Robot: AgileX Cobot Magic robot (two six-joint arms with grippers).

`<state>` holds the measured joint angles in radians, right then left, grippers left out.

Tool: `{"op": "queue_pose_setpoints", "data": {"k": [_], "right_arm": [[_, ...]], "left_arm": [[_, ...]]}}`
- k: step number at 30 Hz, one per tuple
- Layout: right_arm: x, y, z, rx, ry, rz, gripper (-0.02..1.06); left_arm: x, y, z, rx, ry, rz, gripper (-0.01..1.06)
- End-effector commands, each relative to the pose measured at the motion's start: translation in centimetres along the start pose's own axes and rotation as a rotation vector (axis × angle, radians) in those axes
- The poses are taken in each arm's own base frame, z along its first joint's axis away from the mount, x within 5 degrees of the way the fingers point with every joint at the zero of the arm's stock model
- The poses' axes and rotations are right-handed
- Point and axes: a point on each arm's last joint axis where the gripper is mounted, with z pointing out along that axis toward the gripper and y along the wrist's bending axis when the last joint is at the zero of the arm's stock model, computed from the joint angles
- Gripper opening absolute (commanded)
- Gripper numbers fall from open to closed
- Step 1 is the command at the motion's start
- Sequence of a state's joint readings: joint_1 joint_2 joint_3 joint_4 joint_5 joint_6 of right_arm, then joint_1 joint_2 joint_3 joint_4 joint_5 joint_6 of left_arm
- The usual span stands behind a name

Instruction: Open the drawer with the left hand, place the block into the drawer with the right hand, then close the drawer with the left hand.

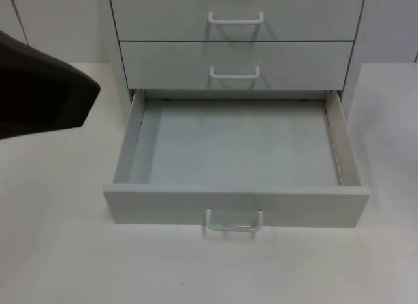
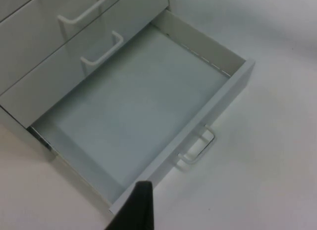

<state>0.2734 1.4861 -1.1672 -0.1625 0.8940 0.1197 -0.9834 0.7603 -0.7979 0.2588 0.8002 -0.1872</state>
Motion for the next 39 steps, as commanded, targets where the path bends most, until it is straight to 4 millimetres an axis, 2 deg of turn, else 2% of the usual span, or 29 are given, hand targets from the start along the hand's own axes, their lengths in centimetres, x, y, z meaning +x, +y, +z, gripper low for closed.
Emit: {"op": "queue_pose_setpoints", "data": {"k": [1,3,4,6,8,9,13,15,17,20,23,24,26,28,32,39], "right_arm": [[-0.7,2.3,-0.5,0.014,-0.074,0.006,0.00],[-0.8,5.2,-0.4,0.012,-0.105,-0.011,0.00],[-0.8,5.2,-0.4,0.012,-0.105,-0.011,0.00],[-0.7,7.8,0.1,-0.011,-0.113,-0.031,0.00],[-0.7,10.2,1.1,-0.036,-0.093,-0.058,0.00],[-0.7,10.2,1.1,-0.036,-0.093,-0.058,0.00],[-1.6,14.9,3.3,-0.073,-0.069,-0.097,0.00],[-1.7,15.3,3.5,-0.076,-0.068,-0.097,0.00],[-2.4,17.2,5.0,-0.086,-0.065,-0.097,0.00],[-2.6,17.8,6.6,-0.085,-0.057,-0.087,0.00],[-2.2,18.5,9.2,-0.080,-0.030,-0.080,0.00],[-2.2,18.5,9.2,-0.080,-0.030,-0.080,0.00],[-1.8,19.2,11.5,-0.082,-0.019,-0.099,0.00],[-1.7,19.5,12.2,-0.092,-0.022,-0.100,0.00],[-1.0,20.3,15.5,-0.093,-0.023,-0.090,0.00],[-0.4,20.4,17.5,-0.065,-0.008,-0.092,0.00]], "left_arm": [[0.1,-0.1,0.0,0.008,-0.003,-0.009,1.05],[0.1,-0.1,0.0,0.008,-0.003,-0.009,1.05],[0.1,-0.1,0.0,0.008,-0.003,-0.009,1.05],[0.1,-0.1,0.0,0.008,-0.003,-0.009,1.05],[0.1,-0.1,0.0,0.008,-0.003,-0.009,1.05],[0.1,-0.1,0.0,0.008,-0.003,-0.009,1.05],[0.1,-0.1,0.0,0.008,-0.003,-0.009,1.05],[0.1,-0.1,0.0,0.008,-0.003,-0.009,1.05],[0.1,-0.1,0.0,0.008,-0.003,-0.009,1.05],[0.1,-0.1,0.0,0.008,-0.003,-0.009,1.05],[0.1,-0.1,0.0,0.008,-0.003,-0.009,1.05],[0.1,-0.1,0.0,0.008,-0.003,-0.009,1.05],[0.1,-0.1,0.0,0.008,-0.003,-0.009,1.05],[0.1,-0.1,0.0,0.008,-0.003,-0.009,1.05],[0.1,-0.1,0.0,0.008,-0.001,-0.010,1.05],[0.1,-0.1,0.0,0.006,0.000,-0.001,1.05]]}}
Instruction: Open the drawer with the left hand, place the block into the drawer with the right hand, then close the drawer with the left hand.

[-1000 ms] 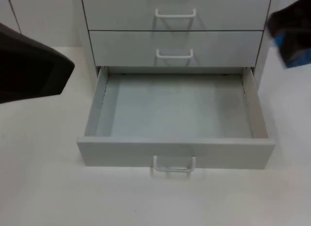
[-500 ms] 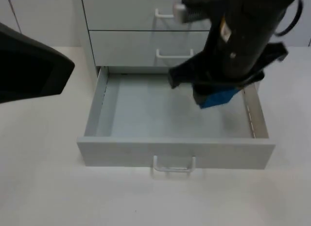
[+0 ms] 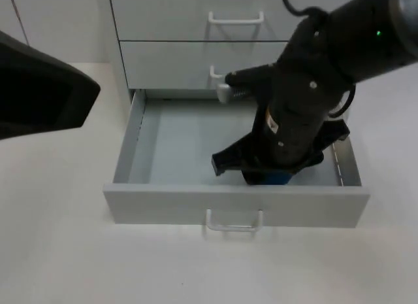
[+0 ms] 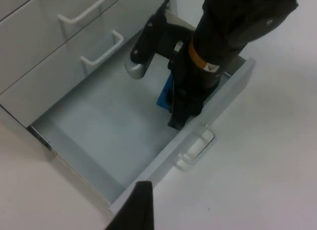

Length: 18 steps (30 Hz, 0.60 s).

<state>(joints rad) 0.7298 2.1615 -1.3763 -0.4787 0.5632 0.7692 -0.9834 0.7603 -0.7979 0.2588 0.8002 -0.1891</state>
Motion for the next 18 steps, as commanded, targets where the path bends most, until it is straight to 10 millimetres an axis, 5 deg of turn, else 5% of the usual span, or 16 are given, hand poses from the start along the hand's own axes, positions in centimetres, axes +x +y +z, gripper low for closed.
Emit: {"op": "queue_pose_setpoints", "data": {"k": [1,5,13,18], "right_arm": [[-0.4,0.1,0.1,-0.005,-0.022,-0.005,0.00],[-0.4,0.3,0.4,-0.019,-0.030,-0.005,0.11],[-1.1,0.3,-0.6,-0.037,-0.065,0.038,0.76],[-3.1,-0.2,-3.9,-0.020,-0.128,0.019,0.81]], "left_arm": [[0.1,-0.1,0.0,0.006,0.000,0.001,1.05],[0.1,-0.1,0.0,0.005,0.000,0.002,1.05],[0.1,0.0,0.0,-0.005,-0.002,0.011,1.05],[0.1,0.0,0.0,-0.005,-0.002,0.011,1.05]]}}
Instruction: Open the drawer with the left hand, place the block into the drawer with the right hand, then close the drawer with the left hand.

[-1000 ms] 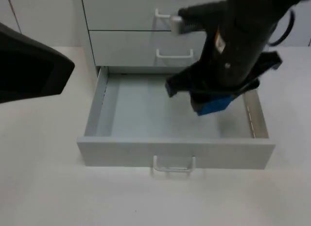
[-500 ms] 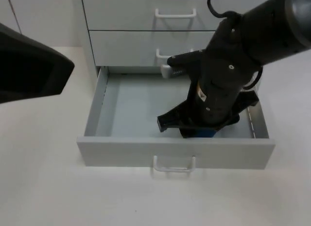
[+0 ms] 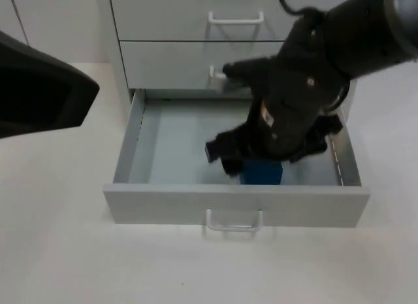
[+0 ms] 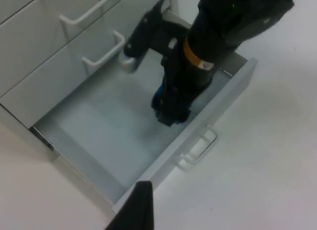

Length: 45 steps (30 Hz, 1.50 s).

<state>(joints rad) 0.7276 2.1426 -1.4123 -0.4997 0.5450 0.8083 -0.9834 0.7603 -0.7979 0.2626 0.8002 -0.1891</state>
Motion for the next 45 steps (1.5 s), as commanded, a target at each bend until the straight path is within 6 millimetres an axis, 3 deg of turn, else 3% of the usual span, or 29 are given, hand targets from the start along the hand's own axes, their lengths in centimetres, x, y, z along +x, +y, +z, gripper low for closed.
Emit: {"op": "queue_pose_setpoints", "data": {"k": [1,4,6,7,9,11,12,14,17,22,29,31,33,37,38,43,45], "right_arm": [[-1.7,-0.2,-2.5,0.001,-0.058,-0.019,0.81],[-3.5,-1.1,-7.3,0.015,-0.120,-0.057,0.81],[-4.1,-2.0,-10.7,0.033,-0.145,-0.079,0.81],[-4.1,-2.0,-10.7,0.033,-0.145,-0.079,0.81],[-4.3,-3.0,-14.3,0.042,-0.158,-0.103,0.81],[-3.8,-4.0,-17.8,0.022,-0.166,-0.123,0.81],[-3.8,-4.0,-17.8,0.022,-0.166,-0.123,0.81],[-2.5,-5.3,-21.1,0.000,-0.197,-0.116,0.81],[-0.3,-6.9,-23.7,-0.002,-0.228,-0.113,0.81],[2.0,-8.4,-25.2,0.001,-0.251,-0.118,0.81],[2.2,-10.4,-25.7,0.014,-0.238,-0.113,0.81],[2.0,-12.9,-25.1,0.027,-0.195,-0.055,0.81],[2.1,-13.8,-24.7,0.026,-0.178,-0.038,0.81],[3.0,-19.4,-23.2,0.061,-0.102,0.088,0.81],[3.0,-19.4,-23.2,0.061,-0.102,0.088,0.81],[6.0,-25.0,-21.6,-0.007,-0.031,0.282,0.81],[6.7,-25.9,-21.3,-0.024,-0.027,0.305,0.81]], "left_arm": [[0.1,0.0,0.0,-0.002,-0.001,0.009,1.05],[0.1,0.0,0.0,-0.002,-0.001,0.009,1.05],[0.1,0.0,0.0,-0.002,-0.001,0.009,1.05],[0.1,0.0,0.0,-0.002,-0.001,0.009,1.05],[0.2,0.0,0.0,-0.004,0.002,0.009,1.05],[0.2,0.0,0.0,-0.004,0.002,0.009,1.05],[0.2,0.0,0.0,-0.004,0.002,0.009,1.05],[0.2,0.0,0.0,-0.004,0.002,0.009,1.05],[0.2,0.0,0.0,-0.004,0.002,0.009,1.05],[0.1,0.0,0.0,-0.003,0.000,0.009,1.05],[-0.3,-0.1,0.0,0.005,-0.044,0.009,1.05],[-0.4,-0.1,0.0,0.008,-0.055,0.009,1.05],[-0.4,-0.1,0.0,0.008,-0.055,0.009,1.05],[-0.4,-0.1,0.0,0.009,-0.055,0.008,1.05],[-0.4,-0.1,0.0,0.009,-0.055,0.008,1.05],[-0.4,-0.1,0.0,0.009,-0.055,0.008,1.05],[-0.4,-0.1,0.0,0.009,-0.055,0.008,1.05]]}}
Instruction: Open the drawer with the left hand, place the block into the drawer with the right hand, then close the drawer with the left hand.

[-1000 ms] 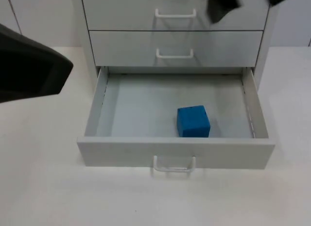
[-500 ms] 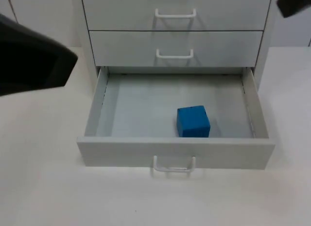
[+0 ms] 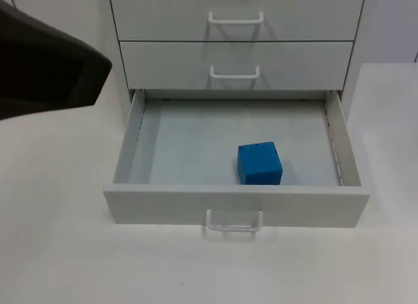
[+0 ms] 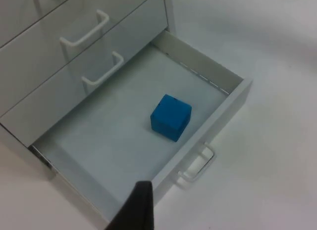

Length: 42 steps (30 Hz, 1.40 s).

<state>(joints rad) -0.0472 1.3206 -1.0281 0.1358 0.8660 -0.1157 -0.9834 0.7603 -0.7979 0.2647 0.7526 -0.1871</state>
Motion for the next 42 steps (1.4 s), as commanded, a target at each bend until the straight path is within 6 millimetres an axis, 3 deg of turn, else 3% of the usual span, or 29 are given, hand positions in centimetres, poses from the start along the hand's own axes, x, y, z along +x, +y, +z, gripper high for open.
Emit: {"op": "queue_pose_setpoints", "data": {"k": [1,4,13,21,37,38,39,40,42], "right_arm": [[0.8,-1.6,0.1,-0.041,-0.002,0.033,0.81],[1.2,-3.1,0.2,-0.018,0.002,0.076,0.81],[1.2,-3.3,0.2,0.018,0.010,0.068,0.81],[0.8,-0.8,0.9,0.099,0.001,-0.006,0.81],[0.5,-0.8,0.8,0.099,-0.030,0.012,0.81],[0.5,-0.8,0.8,0.099,-0.030,0.012,0.81],[0.5,-0.8,0.8,0.099,-0.033,0.018,0.81],[0.5,-0.8,0.8,0.099,-0.033,0.018,0.81],[0.4,-0.8,0.8,0.099,-0.039,0.017,0.81]], "left_arm": [[0.1,0.0,0.0,0.002,-0.008,0.005,1.05],[0.0,0.0,0.0,0.002,-0.011,0.005,1.05],[0.0,-0.1,0.1,0.002,-0.008,0.005,1.05],[0.0,-0.1,0.1,0.001,-0.010,0.006,1.05],[0.4,0.0,0.1,-0.010,0.036,0.028,1.04],[0.4,0.0,0.3,-0.009,0.043,0.046,1.01],[0.4,-0.1,0.8,-0.009,0.064,0.069,0.91],[0.4,-0.1,0.8,-0.009,0.064,0.069,0.91],[0.4,-0.3,1.9,-0.006,0.109,0.123,0.60]]}}
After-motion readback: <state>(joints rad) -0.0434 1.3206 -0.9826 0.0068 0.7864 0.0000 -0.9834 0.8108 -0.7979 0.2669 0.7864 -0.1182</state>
